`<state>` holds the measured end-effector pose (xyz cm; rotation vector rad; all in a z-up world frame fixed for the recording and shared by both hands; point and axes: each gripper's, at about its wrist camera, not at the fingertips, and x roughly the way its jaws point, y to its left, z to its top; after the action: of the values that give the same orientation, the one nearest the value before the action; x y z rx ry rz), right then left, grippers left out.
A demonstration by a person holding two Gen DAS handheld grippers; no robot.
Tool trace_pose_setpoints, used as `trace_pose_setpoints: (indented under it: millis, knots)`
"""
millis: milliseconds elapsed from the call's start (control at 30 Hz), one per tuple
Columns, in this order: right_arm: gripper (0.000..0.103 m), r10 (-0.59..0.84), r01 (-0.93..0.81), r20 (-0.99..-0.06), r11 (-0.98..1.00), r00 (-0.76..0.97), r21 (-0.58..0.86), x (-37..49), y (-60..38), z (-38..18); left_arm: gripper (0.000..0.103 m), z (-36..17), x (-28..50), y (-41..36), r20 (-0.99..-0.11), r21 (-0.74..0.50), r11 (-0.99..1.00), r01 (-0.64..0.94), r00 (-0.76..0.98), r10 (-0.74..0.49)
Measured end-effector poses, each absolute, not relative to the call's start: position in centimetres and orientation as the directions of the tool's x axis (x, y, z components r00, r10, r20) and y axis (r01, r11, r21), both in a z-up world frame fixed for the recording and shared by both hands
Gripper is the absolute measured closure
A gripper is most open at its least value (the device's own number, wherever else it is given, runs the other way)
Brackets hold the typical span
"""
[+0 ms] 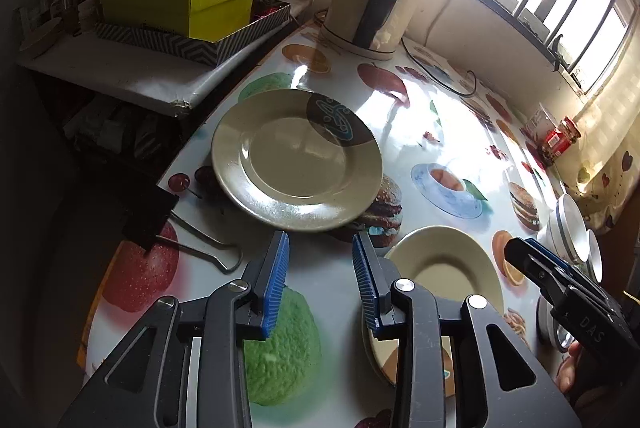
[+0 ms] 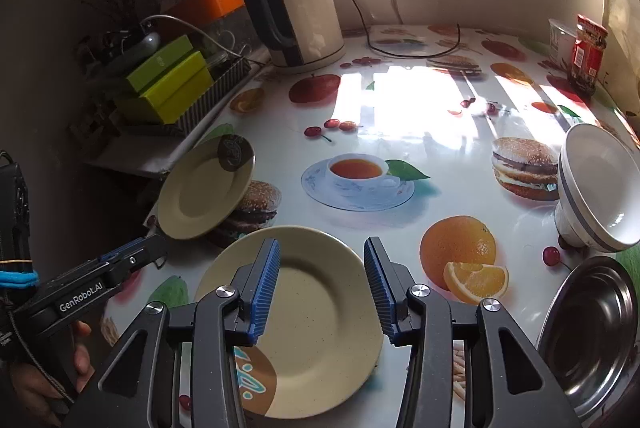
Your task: Organize plates and bowls
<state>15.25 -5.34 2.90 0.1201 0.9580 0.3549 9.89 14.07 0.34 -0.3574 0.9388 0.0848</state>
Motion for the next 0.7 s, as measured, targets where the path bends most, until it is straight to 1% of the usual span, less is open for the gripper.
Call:
trace_pose_setpoints:
  millis: [267,700]
  knots:
    - [0.059,0.358,-0.279,-0.786,0.929,0.503,0.244,17.7,-2.2,2.9,0.069,0.3,10.8,18.1,-0.806,-0.255,0.923,-0.288,0.591,-0.039]
    - [0.059,0.378,-0.311,-0.801,0.916,0.464,0.253,22.2,2.3,2.5,0.069,-0.7,13.6,22.8,-0.815,-0.271,0.897,-0.348,0.579,-0.021]
